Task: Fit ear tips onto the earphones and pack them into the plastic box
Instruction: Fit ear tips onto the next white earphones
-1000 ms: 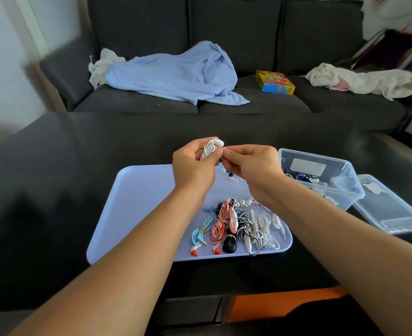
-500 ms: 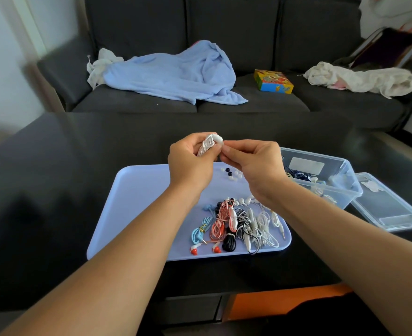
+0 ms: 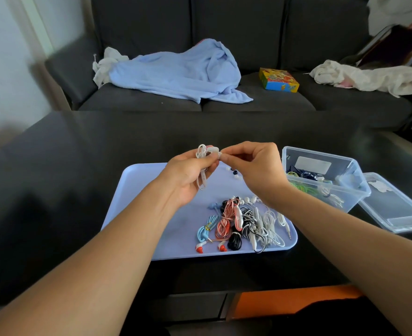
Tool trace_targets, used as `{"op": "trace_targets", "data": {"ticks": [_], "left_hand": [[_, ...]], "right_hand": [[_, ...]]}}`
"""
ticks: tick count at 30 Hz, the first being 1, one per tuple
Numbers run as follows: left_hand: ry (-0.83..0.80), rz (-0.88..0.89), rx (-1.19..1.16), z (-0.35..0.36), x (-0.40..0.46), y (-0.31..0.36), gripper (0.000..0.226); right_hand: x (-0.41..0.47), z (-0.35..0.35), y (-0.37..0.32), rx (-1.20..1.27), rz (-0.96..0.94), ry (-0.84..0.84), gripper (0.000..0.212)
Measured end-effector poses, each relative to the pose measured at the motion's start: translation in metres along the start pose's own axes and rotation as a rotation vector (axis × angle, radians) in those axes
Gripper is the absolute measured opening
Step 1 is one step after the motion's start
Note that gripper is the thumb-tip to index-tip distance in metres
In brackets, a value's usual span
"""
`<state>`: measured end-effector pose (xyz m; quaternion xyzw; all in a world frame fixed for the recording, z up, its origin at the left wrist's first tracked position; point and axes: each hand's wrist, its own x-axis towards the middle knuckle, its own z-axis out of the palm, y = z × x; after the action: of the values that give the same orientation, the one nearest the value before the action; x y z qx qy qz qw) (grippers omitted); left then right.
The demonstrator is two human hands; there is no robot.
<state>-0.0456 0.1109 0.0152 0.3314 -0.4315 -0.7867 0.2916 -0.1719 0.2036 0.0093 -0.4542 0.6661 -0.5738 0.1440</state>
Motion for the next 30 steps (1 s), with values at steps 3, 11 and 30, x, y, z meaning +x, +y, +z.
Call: {"op": "trace_targets", "data": {"ticks": [3, 11, 30], "left_hand": [[-0.072, 0.023, 0.048, -0.006, 0.001, 0.006, 0.019], [-0.151, 0.049, 0.106, -0.006, -0.002, 0.007, 0.021], [-0.135, 0.02, 0.119, -0.001, 0.003, 0.003, 0.025]], "right_hand": [[0.001, -0.004, -0.005, 0.192, 0.15, -0.072, 0.012], [0.006, -0.013, -0.012, 0.522, 0.402, -0.199, 0.015], [0.015, -0.027, 0.005, 0.517, 0.419, -0.42, 0.035]]}}
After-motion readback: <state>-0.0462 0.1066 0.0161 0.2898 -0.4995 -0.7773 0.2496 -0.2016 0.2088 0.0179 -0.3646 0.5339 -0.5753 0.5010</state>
